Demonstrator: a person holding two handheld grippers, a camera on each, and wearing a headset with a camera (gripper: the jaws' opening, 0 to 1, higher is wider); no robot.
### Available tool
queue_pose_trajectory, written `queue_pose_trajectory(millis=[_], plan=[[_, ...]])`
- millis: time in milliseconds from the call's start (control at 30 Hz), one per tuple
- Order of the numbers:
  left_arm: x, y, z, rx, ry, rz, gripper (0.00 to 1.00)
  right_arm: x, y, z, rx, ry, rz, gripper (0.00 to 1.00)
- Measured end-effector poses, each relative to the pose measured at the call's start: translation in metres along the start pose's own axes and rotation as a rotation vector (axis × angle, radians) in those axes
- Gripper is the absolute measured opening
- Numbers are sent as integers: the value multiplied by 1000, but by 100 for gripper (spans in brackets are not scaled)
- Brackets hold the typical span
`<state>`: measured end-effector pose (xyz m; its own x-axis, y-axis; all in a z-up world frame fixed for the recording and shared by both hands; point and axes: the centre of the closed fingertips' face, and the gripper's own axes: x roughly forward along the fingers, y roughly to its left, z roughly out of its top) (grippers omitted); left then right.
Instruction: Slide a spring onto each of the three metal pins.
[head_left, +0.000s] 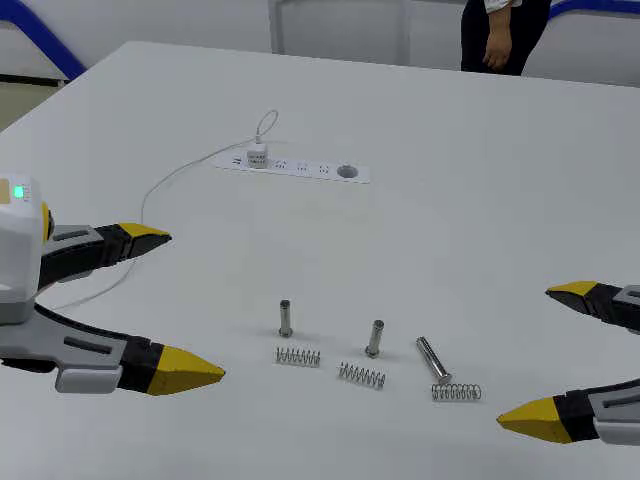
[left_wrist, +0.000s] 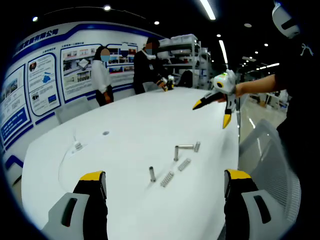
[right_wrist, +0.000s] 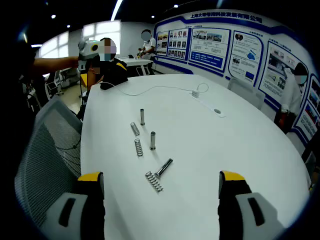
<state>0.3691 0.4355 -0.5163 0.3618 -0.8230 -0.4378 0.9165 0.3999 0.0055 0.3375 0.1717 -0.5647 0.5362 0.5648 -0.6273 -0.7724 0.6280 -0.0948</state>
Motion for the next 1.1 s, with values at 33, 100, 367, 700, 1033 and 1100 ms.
queue_pose_trajectory(millis=[33, 100, 367, 700, 1033, 1100], plan=[[0, 0, 0, 1, 2, -1, 100, 0, 0, 0, 3, -3, -1, 96], [1, -1, -1, 0, 3, -4, 100, -2, -1, 2, 17, -15, 0, 96], [6, -2, 0, 0, 3, -8, 100, -6, 0, 3, 20, -16, -1, 96], [7, -3, 0, -3, -3, -7, 100, -9, -2, 2, 32, -19, -10, 96], [8, -1, 0, -15, -15, 1, 100, -6, 0, 1, 47, -24, -11, 96], [9, -1, 0, -16, -17, 2, 100, -5, -1, 0, 51, -24, -15, 95]])
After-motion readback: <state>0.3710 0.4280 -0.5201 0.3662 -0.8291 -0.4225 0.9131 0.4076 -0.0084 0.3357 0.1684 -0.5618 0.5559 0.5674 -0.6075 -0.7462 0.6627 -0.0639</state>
